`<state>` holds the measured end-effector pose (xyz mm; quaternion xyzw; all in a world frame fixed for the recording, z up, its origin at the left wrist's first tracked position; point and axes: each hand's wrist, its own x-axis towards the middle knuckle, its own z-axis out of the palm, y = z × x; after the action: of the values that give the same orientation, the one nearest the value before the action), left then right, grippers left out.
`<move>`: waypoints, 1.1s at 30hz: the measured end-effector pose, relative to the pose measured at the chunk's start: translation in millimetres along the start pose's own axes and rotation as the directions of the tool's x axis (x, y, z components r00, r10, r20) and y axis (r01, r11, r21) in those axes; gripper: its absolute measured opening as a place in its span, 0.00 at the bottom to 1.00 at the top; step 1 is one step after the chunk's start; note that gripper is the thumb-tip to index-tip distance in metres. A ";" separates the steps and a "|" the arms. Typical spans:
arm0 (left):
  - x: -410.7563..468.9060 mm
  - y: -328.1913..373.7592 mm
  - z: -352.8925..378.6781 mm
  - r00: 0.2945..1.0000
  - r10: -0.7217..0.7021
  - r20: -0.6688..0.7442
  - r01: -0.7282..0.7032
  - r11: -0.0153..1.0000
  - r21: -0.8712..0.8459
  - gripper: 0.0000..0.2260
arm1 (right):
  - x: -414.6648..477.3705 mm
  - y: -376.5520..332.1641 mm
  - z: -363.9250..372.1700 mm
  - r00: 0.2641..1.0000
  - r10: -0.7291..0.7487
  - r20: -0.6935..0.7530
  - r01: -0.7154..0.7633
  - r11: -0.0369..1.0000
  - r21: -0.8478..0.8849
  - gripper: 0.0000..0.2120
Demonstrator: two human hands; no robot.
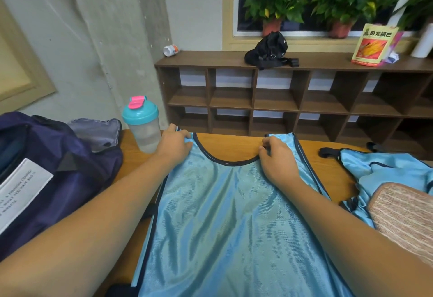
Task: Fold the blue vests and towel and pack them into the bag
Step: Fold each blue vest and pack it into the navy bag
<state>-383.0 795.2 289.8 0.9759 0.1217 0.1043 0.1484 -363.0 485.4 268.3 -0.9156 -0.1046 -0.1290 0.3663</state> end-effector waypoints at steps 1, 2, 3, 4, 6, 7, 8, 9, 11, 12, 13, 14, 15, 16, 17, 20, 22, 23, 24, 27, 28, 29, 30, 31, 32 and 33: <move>-1.6 1.9 0.9 1.000 0.009 -0.014 -0.008 0.997 0.072 0.17 | -0.6 -0.2 -0.5 1.000 -0.001 0.004 0.001 1.000 -0.003 0.13; -3.6 3.7 0.9 0.999 0.024 -0.042 -0.017 0.987 0.158 0.18 | -1.2 -0.2 -0.5 1.000 -0.001 0.007 0.001 1.000 -0.006 0.13; -5.4 4.7 0.5 0.996 0.046 -0.079 -0.026 0.970 0.244 0.18 | -1.6 -0.5 -0.5 1.000 -0.001 0.011 0.001 1.000 -0.009 0.13; -7.1 5.6 -0.6 0.989 0.079 -0.125 -0.036 0.948 0.316 0.18 | -1.8 -1.0 -0.4 1.000 0.001 0.015 -0.001 1.000 -0.014 0.13; -13.2 9.4 -3.5 0.968 0.161 -0.193 -0.070 0.910 0.410 0.15 | -1.5 -1.3 -0.1 1.000 0.000 0.019 0.000 1.000 -0.022 0.13; -16.3 12.6 -3.9 0.957 0.199 -0.212 -0.090 0.895 0.436 0.13 | -1.4 -1.7 0.1 1.000 -0.003 0.021 0.004 1.000 -0.027 0.13; -20.1 16.7 -3.2 0.955 0.214 -0.204 -0.109 0.896 0.431 0.12 | -1.4 -2.0 -0.1 1.000 -0.005 0.024 0.006 0.999 -0.033 0.13; -23.9 22.6 -2.0 0.963 0.206 -0.175 -0.122 0.909 0.399 0.12 | -1.6 -2.3 -0.1 1.000 -0.006 0.027 0.007 0.999 -0.040 0.13; -26.8 30.9 6.3 0.987 0.146 -0.059 -0.115 0.925 0.362 0.14 | -1.9 -2.4 0.2 0.999 -0.009 0.036 0.011 0.998 -0.062 0.14; -26.4 32.2 11.5 0.993 0.119 -0.006 -0.110 0.936 0.334 0.16 | -2.2 -2.6 0.3 0.999 -0.011 0.039 0.014 0.997 -0.080 0.14; -25.1 31.5 16.5 0.995 0.094 0.031 -0.099 0.955 0.280 0.18 | -2.2 -3.1 0.5 0.999 -0.015 0.042 0.020 0.995 -0.103 0.13; -23.2 29.3 20.6 0.997 0.067 0.047 -0.076 0.973 0.218 0.20 | -2.3 -3.5 0.9 0.999 -0.021 0.042 0.026 0.990 -0.136 0.11; -21.3 26.9 24.3 0.997 0.046 0.059 -0.056 0.982 0.181 0.23 | -2.4 -3.5 1.7 0.999 -0.021 0.042 0.029 0.983 -0.183 0.09; -18.8 24.8 26.9 0.996 0.028 0.083 -0.043 0.983 0.176 0.24 | -2.9 -3.9 2.0 0.999 -0.017 0.038 0.025 0.971 -0.238 0.08; -16.7 23.3 28.1 0.993 0.013 0.116 -0.035 0.982 0.185 0.26 | -3.6 -3.9 2.4 1.000 -0.003 0.029 0.011 0.957 -0.291 0.08; -13.1 21.1 26.7 0.983 -0.017 0.182 -0.021 0.979 0.205 0.28 | -5.1 -3.7 6.6 0.996 0.077 0.050 -0.047 0.895 -0.443 0.16; -9.6 21.7 23.8 0.980 -0.022 0.198 -0.018 0.980 0.200 0.28 | -3.4 -3.1 10.7 0.988 0.118 0.096 -0.056 0.868 -0.493 0.24; -8.1 22.7 22.3 0.980 -0.020 0.200 -0.021 0.980 0.199 0.28 | -1.9 -3.4 11.6 0.983 0.140 0.119 -0.063 0.866 -0.496 0.26; -8.0 24.5 20.8 0.981 -0.011 0.193 -0.028 0.980 0.198 0.28 | -0.4 -3.8 10.9 0.977 0.159 0.140 -0.070 0.867 -0.493 0.27; -19.4 32.1 12.4 0.990 0.023 0.138 -0.047 0.984 0.173 0.27 | 3.3 -9.4 -0.4 0.966 0.165 0.199 -0.056 0.885 -0.462 0.28; -26.4 34.9 8.4 0.990 0.039 0.133 -0.060 0.986 0.158 0.26 | 1.6 -12.0 -7.0 0.968 0.140 0.209 -0.033 0.893 -0.449 0.28; -35.1 38.4 3.8 0.989 0.061 0.135 -0.080 0.987 0.140 0.26 | -2.1 -15.0 -15.4 0.971 0.105 0.215 0.001 0.897 -0.443 0.28; -45.3 41.4 -0.4 0.986 0.086 0.140 -0.103 0.988 0.117 0.26 | -8.1 -18.1 -24.0 0.972 0.059 0.227 0.050 0.893 -0.447 0.28; -56.8 43.7 -4.6 0.982 0.116 0.146 -0.130 0.987 0.090 0.26 | -16.7 -22.2 -33.6 0.968 0.015 0.250 0.104 0.884 -0.457 0.28; -69.4 46.0 -8.7 0.976 0.146 0.161 -0.158 0.986 0.060 0.26 | -28.3 -27.0 -43.2 0.959 -0.015 0.281 0.149 0.874 -0.463 0.27; -82.7 47.7 -13.0 0.967 0.176 0.182 -0.183 0.983 0.024 0.27 | -42.4 -31.9 -51.6 0.947 -0.034 0.320 0.187 0.866 -0.463 0.27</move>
<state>-454.7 732.3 303.1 0.9911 0.0211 0.0267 0.1286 -420.5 467.9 311.6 -0.9793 -0.1762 -0.0310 0.0952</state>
